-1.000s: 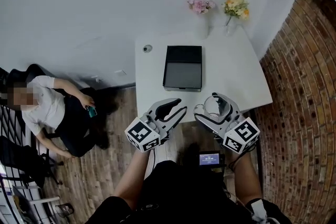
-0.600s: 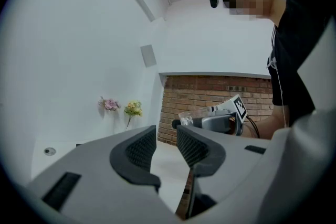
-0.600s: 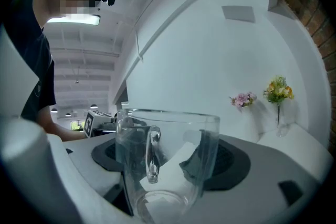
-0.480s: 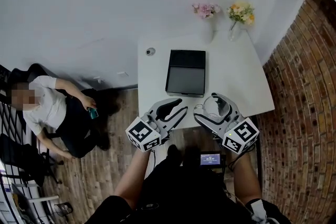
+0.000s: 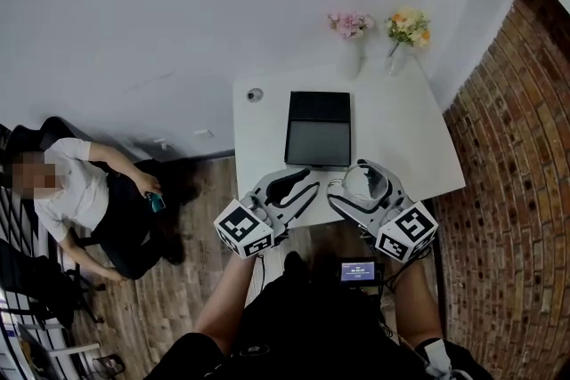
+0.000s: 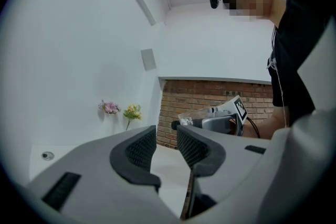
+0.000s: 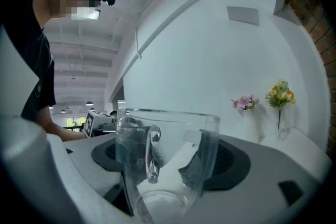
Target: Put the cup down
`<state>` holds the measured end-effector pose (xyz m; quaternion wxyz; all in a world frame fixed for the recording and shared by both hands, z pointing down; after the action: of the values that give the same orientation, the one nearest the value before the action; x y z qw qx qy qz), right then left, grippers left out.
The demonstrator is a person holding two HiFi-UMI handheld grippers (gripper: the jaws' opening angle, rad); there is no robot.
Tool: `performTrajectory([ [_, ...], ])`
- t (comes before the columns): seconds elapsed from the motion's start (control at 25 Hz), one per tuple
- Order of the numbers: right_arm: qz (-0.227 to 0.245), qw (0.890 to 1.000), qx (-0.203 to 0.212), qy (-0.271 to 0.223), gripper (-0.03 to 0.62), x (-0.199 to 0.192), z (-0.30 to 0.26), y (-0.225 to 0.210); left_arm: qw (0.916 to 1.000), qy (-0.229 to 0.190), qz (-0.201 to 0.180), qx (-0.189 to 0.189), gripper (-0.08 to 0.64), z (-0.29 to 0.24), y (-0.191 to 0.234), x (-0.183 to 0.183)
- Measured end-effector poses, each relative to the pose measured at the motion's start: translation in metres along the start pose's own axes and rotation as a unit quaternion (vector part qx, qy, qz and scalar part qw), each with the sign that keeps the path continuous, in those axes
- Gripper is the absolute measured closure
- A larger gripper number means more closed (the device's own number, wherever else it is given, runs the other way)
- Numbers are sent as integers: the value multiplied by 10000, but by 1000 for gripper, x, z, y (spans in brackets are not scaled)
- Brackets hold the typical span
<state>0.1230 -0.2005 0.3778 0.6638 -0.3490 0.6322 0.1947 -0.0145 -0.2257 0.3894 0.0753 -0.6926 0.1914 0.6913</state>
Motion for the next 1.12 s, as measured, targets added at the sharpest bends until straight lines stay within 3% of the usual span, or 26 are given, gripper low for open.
performTrajectory([
  [0.52, -48, 9999, -57, 68, 172, -3, -14, -11, 10000, 11, 28, 23, 446, 0, 18, 1],
  [1.12, -20, 9999, -92, 123, 172, -17, -59, -83, 9994, 188, 182, 204, 446, -19, 54, -17],
])
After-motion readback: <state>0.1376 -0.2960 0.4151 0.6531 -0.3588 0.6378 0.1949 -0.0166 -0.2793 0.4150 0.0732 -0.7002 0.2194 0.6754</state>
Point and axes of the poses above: the fingertips, and each gripper's own axes: z backward along the fingers, y to its left, x out of its top, the point moved 5 cm from there along z, backward along the fingers, and after that the axes turned 1 degree about x, right-handed, at the moved point
